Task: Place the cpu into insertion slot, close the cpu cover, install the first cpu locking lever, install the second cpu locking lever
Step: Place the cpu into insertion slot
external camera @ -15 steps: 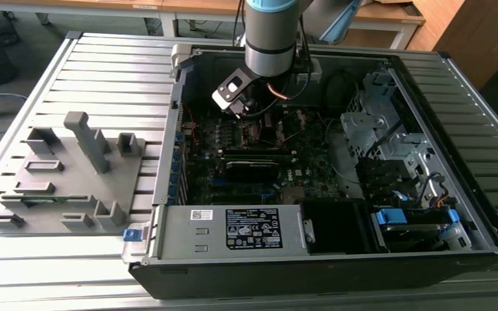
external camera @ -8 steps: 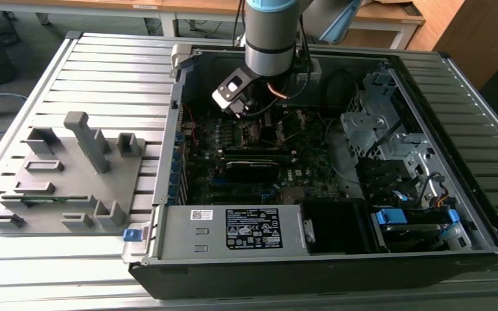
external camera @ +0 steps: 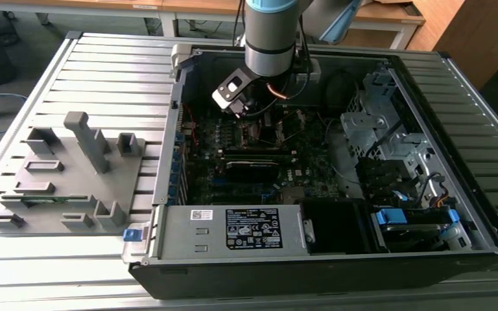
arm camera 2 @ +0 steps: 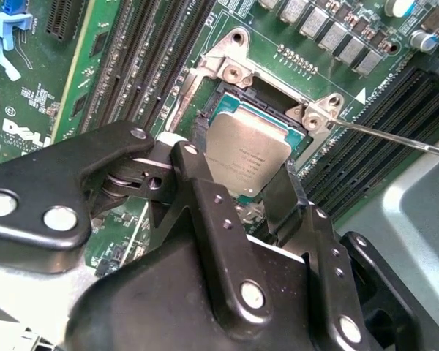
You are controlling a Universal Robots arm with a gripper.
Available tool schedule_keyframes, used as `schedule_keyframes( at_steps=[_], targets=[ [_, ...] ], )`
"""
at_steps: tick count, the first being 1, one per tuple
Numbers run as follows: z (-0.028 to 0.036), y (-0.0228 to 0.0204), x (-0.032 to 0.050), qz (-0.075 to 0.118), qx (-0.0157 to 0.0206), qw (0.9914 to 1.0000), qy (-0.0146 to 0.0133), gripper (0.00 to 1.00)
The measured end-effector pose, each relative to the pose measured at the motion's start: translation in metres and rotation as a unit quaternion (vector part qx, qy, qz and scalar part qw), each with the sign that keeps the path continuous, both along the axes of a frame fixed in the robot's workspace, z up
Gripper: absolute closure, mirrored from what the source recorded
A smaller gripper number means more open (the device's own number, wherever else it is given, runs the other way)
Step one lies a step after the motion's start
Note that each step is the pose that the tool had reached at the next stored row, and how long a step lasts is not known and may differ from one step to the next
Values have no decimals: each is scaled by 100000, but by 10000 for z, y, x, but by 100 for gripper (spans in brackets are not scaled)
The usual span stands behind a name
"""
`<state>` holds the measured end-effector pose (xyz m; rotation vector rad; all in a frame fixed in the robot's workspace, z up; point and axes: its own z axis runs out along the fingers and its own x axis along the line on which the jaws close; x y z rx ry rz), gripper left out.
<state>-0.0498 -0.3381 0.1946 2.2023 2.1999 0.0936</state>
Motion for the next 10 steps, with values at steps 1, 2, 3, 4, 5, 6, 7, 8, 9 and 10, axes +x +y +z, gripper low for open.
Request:
schedule_keyframes(
  at_steps=[1,2,3,4,5,6,7,8,9,10],
  targets=[
    [-1,0,0,-48,-1,100000,-1,46],
    [-3,0,0,-93,9,100000,-9,46],
    [-4,0,-1,-126,6,100000,-5,46],
    [-5,0,-1,-152,4,100000,-3,46],
    [-6,0,-1,-176,7,100000,-6,46],
    [-7,0,-1,-198,7,100000,-6,46],
    [-8,0,-1,-218,6,100000,-6,46],
    [-9,0,-1,-235,6,100000,-6,46],
    [-10,0,-1,-249,8,100000,-6,46],
    [-11,0,-1,-266,9,100000,-7,46]
  ],
)
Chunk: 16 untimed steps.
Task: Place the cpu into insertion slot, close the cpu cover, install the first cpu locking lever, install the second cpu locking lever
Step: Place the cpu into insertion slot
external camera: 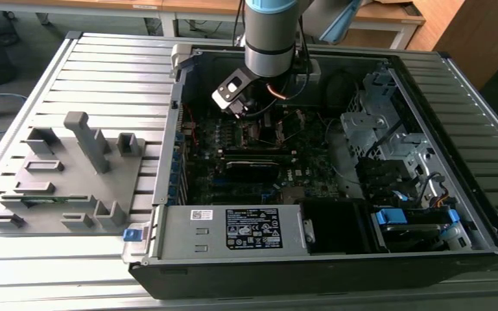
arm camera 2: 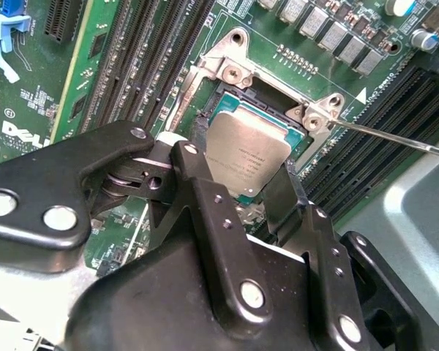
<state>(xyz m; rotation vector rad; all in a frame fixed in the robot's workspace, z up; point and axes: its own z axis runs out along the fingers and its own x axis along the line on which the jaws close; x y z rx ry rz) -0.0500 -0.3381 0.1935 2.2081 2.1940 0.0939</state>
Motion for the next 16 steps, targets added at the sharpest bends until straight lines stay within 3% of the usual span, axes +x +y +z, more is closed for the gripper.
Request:
schedule_keyframes(
  at_steps=[16],
  targets=[
    [-18,-10,-4,-24,-25,100000,12,46]
  ],
)
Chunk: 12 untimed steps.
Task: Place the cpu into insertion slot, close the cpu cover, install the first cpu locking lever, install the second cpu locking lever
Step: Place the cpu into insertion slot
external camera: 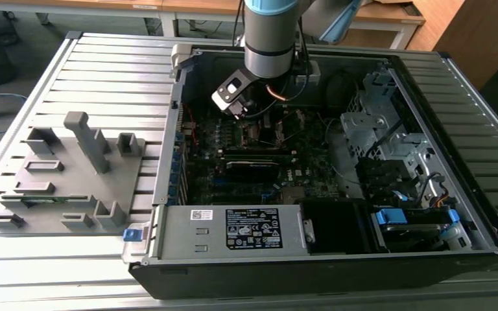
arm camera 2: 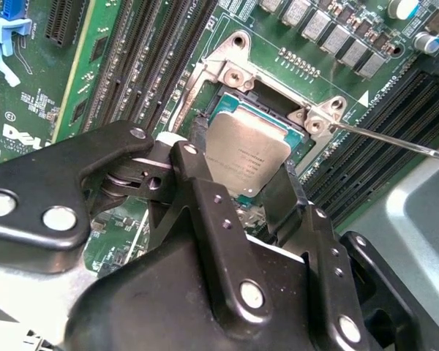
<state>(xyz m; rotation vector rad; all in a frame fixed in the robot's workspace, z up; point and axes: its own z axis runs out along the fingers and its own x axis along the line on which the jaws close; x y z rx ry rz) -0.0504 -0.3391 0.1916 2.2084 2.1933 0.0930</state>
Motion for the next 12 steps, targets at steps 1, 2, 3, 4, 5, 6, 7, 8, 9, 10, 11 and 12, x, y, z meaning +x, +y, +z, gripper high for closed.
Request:
schedule_keyframes(
  at_steps=[1,2,3,4,5,6,7,8,9,10,11,12],
  targets=[
    [-1,0,0,-2,1,100000,1,46],
    [-2,1,0,-3,13,100000,-3,46],
    [-3,1,0,-5,19,100000,-8,46],
    [-3,1,0,-4,19,100000,-8,46],
    [-3,1,0,-3,16,100000,-8,46],
    [-3,1,0,-3,18,100000,-9,46],
    [-4,1,0,-3,20,100000,-9,46],
    [-4,1,0,-4,19,100000,-8,46],
    [-4,1,0,-3,20,100000,-10,46],
    [-4,1,0,-2,23,100000,-11,46],
    [35,1,0,-4,32,100000,-17,46],
    [37,2,0,-4,37,100000,-21,46]
  ],
)
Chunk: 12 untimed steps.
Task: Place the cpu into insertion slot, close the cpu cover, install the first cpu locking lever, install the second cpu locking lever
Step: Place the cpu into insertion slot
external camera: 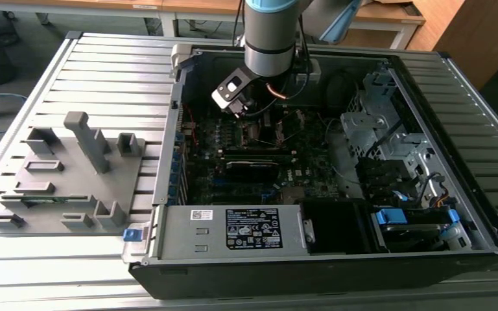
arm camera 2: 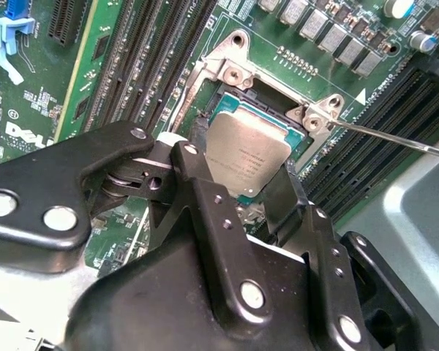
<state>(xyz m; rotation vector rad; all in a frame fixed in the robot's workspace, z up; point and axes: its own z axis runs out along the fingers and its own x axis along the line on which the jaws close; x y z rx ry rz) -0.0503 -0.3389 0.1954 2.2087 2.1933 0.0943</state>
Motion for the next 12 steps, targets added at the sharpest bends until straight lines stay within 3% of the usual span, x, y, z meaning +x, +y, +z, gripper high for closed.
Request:
schedule_keyframes(
  at_steps=[12],
  targets=[
    [-7,0,12,-911,-4,99996,4,46]
  ],
)
